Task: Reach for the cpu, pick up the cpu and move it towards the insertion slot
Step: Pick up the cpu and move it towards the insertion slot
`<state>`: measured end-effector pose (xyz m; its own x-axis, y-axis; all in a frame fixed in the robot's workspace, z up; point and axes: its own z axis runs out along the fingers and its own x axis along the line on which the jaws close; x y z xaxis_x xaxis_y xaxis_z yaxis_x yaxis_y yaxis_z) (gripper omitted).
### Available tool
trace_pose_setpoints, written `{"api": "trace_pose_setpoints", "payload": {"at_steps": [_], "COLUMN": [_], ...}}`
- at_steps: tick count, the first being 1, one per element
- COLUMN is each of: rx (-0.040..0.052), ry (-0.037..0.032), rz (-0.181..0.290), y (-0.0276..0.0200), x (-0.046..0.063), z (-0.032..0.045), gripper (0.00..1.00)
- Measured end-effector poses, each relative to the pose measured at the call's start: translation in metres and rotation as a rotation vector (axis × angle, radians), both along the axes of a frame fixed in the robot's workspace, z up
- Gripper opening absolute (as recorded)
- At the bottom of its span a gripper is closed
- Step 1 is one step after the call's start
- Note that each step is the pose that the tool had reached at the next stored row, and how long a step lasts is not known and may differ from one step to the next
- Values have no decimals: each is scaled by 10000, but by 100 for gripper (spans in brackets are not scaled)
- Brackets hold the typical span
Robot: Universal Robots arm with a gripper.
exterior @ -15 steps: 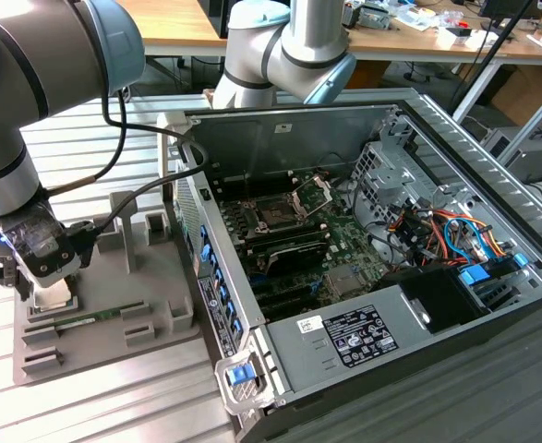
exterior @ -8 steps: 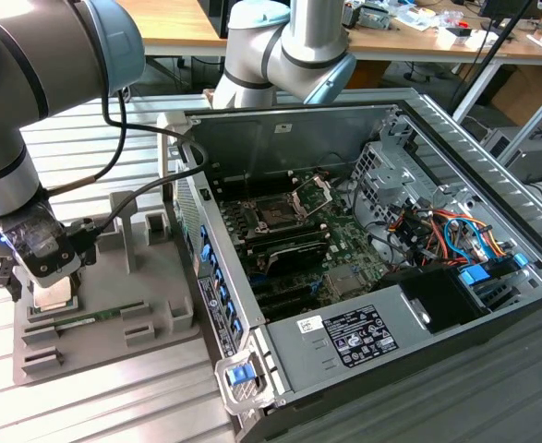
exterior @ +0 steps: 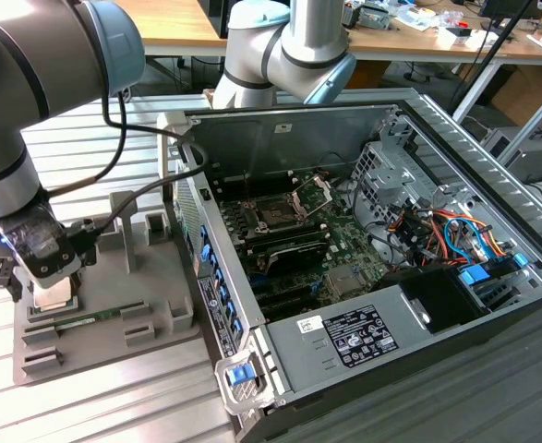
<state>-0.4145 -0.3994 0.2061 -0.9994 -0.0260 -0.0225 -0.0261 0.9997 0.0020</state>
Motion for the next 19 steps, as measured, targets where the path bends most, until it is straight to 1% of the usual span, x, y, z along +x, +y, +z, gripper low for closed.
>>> {"api": "trace_pose_setpoints", "payload": {"at_steps": [7,8,10,12,13,19], "rx": [7,32,121,185,195,197], "ry": [3,3,1,1,0,7], "rz": [50,66,93,137,167,680], "y": [0,0,0,0,-2,-4], "x": [3,4,5,5,6,5], "z": [-26,-27,-30,-33,-36,-55], "gripper": [72,72,72,72,72,72]}}
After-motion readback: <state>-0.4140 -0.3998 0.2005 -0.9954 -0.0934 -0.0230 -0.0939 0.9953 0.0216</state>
